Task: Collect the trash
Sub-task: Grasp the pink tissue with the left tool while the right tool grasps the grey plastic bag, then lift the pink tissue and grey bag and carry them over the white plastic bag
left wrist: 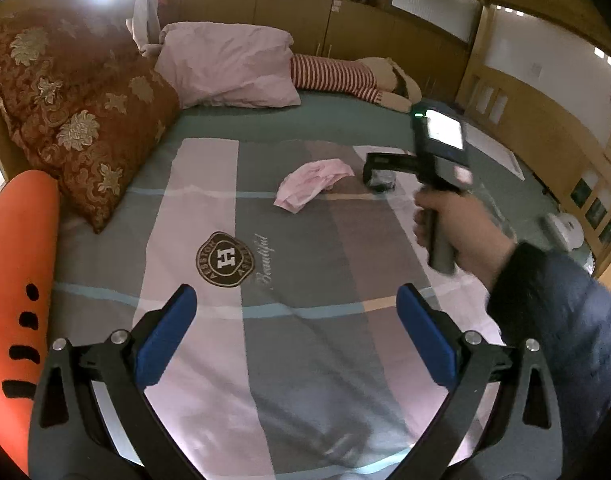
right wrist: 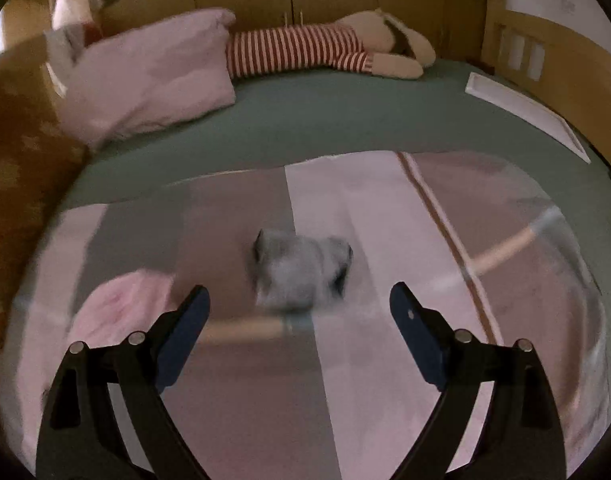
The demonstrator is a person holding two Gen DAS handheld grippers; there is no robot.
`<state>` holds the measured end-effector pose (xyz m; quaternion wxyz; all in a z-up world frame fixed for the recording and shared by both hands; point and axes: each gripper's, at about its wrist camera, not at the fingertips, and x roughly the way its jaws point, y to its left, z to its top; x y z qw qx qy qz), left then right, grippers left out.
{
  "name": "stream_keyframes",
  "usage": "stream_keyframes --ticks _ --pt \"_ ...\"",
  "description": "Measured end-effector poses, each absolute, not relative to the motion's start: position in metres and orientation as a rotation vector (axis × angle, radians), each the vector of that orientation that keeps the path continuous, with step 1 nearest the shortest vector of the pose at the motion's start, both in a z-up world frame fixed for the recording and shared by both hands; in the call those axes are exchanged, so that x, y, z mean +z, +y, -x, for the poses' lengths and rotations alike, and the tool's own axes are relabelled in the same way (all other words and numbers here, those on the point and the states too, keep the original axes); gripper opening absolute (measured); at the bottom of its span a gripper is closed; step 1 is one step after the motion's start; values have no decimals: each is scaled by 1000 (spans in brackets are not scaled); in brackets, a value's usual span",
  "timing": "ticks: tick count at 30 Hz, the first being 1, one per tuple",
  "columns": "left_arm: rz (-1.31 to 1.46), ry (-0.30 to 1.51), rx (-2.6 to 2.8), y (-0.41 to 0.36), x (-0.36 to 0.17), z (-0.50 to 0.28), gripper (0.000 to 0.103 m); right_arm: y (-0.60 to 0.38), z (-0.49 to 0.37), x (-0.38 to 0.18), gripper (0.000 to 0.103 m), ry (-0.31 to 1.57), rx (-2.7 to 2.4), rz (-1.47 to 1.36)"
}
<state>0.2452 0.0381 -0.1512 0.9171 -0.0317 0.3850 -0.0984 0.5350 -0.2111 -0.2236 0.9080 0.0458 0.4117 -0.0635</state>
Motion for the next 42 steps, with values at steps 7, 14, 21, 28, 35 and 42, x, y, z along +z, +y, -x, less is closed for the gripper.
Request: stream_keyframes --ticks 7,14,21,28,35,42 --pt "29 838 -230 27 -174 -291 99 -228 -537 -234 45 890 -92 -181" --pt "-126 768 -291 -16 -197 -399 99 -262 -406 -157 45 721 87 -321" --pt "-212 1005 -298 -68 -277 -505 66 -248 -271 -118 46 639 220 -377" --pt "85 913 -277 -15 -237 -430 19 -224 -247 -117 46 632 278 -273" --pt "21 788 -282 7 -142 -276 20 -219 -205 -115 46 602 318 -270" --pt "13 748 -208 14 -149 -173 21 -219 -162 -131 46 614 294 -248"
